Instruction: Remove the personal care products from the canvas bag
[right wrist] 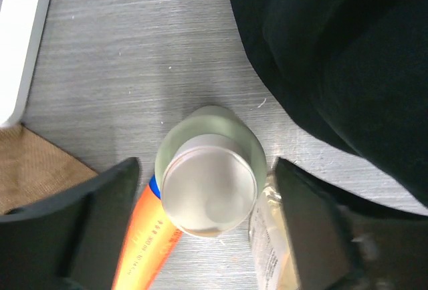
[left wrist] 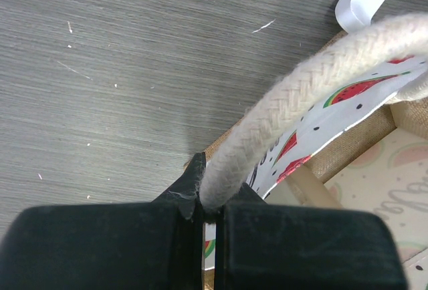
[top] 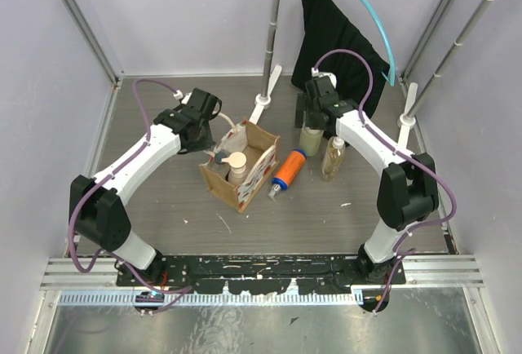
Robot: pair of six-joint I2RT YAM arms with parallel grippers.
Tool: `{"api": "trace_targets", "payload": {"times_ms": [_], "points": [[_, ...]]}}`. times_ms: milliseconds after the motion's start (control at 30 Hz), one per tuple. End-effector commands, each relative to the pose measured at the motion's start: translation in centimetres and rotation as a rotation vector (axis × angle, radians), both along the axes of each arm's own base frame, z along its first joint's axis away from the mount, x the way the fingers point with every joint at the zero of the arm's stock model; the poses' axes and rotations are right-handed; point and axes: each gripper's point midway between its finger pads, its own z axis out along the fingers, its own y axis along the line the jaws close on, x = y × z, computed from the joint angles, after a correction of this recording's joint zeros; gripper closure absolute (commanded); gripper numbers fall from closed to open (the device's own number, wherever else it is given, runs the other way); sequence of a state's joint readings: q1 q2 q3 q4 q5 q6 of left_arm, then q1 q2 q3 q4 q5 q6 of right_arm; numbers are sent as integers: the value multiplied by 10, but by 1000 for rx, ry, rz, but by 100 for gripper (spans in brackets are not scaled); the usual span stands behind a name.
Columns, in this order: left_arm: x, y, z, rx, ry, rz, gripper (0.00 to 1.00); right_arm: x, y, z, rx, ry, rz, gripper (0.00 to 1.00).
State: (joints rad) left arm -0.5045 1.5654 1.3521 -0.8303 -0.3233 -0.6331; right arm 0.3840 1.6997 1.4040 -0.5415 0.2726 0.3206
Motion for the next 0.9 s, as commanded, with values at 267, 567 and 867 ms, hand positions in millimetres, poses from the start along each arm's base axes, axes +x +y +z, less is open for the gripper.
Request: {"api": "trace_targets", "payload": {"times_ms": [267, 567, 867], "points": [[-7, 2, -10, 17, 50, -1, 98, -43, 23, 115, -54, -273, -15, 0], [-6, 3, -10, 27, 47, -6, 98, -124, 45, 41, 54, -82, 45, 18], [-7, 1, -13, 15, 62, -9, 99, -172, 92, -12, 222, 44, 105, 28]]}}
